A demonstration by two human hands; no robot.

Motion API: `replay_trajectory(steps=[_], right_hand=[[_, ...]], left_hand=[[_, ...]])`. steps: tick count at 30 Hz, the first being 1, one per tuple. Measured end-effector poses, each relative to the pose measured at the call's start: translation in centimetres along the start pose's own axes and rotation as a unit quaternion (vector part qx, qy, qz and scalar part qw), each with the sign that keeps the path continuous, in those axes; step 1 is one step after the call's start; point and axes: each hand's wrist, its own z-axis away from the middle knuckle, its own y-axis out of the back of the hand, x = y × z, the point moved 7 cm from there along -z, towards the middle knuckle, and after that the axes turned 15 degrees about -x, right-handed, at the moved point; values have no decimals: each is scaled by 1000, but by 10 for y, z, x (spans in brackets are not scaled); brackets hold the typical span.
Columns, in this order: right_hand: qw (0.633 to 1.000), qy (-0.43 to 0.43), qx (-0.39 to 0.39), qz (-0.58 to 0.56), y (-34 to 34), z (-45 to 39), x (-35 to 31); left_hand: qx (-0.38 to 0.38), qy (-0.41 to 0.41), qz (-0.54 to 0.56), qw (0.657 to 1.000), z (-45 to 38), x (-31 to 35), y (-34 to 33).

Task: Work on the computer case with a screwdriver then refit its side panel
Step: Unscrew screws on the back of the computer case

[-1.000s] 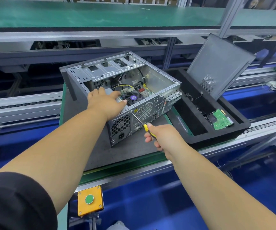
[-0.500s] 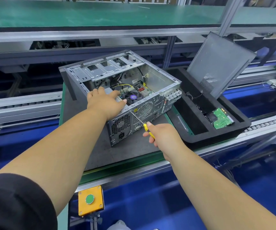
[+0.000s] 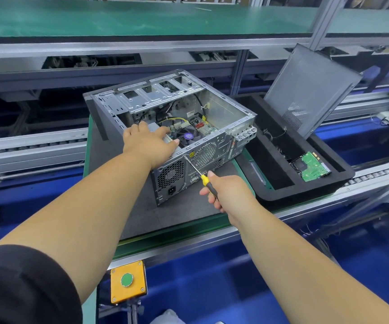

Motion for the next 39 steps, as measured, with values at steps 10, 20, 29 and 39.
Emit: replay_trajectory(steps=[10,20,29,39], right_hand=[[984,115,74,116,15,5,-7],[999,29,-16,1,-3,0,-2],[999,42,-22,-13,4,0,0],[998,25,1,64,7,-3,-7]], left_hand=[[-2,2,1,1000,1,0,1],[-2,0,-2,1000,3,1,2],[1,-4,10,1000,5,1,3],[0,-4,17,1000,6,1,4]])
